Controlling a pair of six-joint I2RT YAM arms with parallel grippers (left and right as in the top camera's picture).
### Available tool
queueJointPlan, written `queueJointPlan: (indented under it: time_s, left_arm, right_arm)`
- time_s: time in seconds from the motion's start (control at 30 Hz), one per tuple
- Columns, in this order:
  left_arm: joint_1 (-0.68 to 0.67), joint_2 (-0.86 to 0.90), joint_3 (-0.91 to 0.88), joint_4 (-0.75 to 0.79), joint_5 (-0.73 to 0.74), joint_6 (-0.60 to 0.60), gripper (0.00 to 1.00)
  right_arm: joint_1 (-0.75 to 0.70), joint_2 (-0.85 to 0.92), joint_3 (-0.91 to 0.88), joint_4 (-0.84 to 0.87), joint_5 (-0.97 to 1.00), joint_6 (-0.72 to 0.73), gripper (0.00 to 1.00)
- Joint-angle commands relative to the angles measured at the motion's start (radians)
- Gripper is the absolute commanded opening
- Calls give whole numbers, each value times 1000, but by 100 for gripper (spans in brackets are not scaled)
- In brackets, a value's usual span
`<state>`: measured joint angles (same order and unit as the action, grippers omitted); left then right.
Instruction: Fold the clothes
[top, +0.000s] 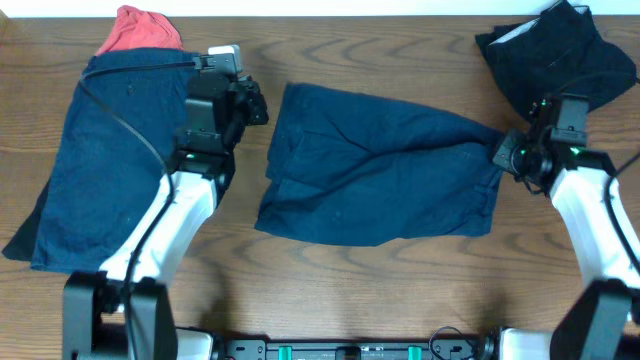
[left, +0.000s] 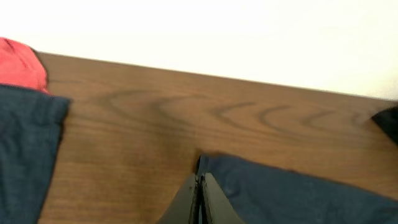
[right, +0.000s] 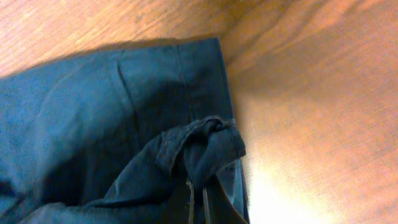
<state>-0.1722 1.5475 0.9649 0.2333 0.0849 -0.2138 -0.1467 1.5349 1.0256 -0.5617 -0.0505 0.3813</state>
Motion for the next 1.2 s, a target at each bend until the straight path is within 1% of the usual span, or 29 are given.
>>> queueJointPlan:
  time_s: [0.0,0.1,0.17,0.23,0.33,0.53,0.6,0.67,0.7,0.8,0.93,1.0,1.07,1.17]
  left_arm:
    - [-17,60,16,38,-14,-12,6]
    - [-32,101,16,45,-10,5,6]
    - [-41,120,18,37,52,82,6]
    - [-43,132,32,-7,98,115,6]
    - [-43,138,92,-146,118,152,6]
    - [-65,190,307,-462,117,296,6]
    - [-72,229,373,-521,118,309,6]
    - [-75,274,428,-567,147,315,12]
    - [-75,304,457,-589,174,315,13]
    - [-75,389,513,-624,211,314,13]
    - [-75,469,534,-640,234,314,14]
    - [-75,489,534,-658,244,314,17]
    - [-76,494,534,-684,245,314,27]
    - [-76,494,534,-709,277,315,37]
  right_arm:
    - [-8,70,9,39,24,-9,1]
    - [-8,125,8,57,17,-9,1]
    - [-7,148,8,57,16,-9,1]
    - [-7,160,8,56,17,-10,1]
    - [-7,161,8,55,16,-13,1]
    - [-6,161,9,53,-11,-23,1]
    - [-6,161,8,51,-11,-24,1]
    - [-5,161,8,46,-11,-29,1]
    - [-4,161,8,44,-10,-31,1]
    - [-3,161,8,37,-10,-36,1]
    - [-3,161,8,25,-10,-39,1]
    - [-3,161,8,17,-10,-39,1]
    - [-3,161,8,14,-10,-39,1]
    - [-3,161,9,16,-10,-39,2]
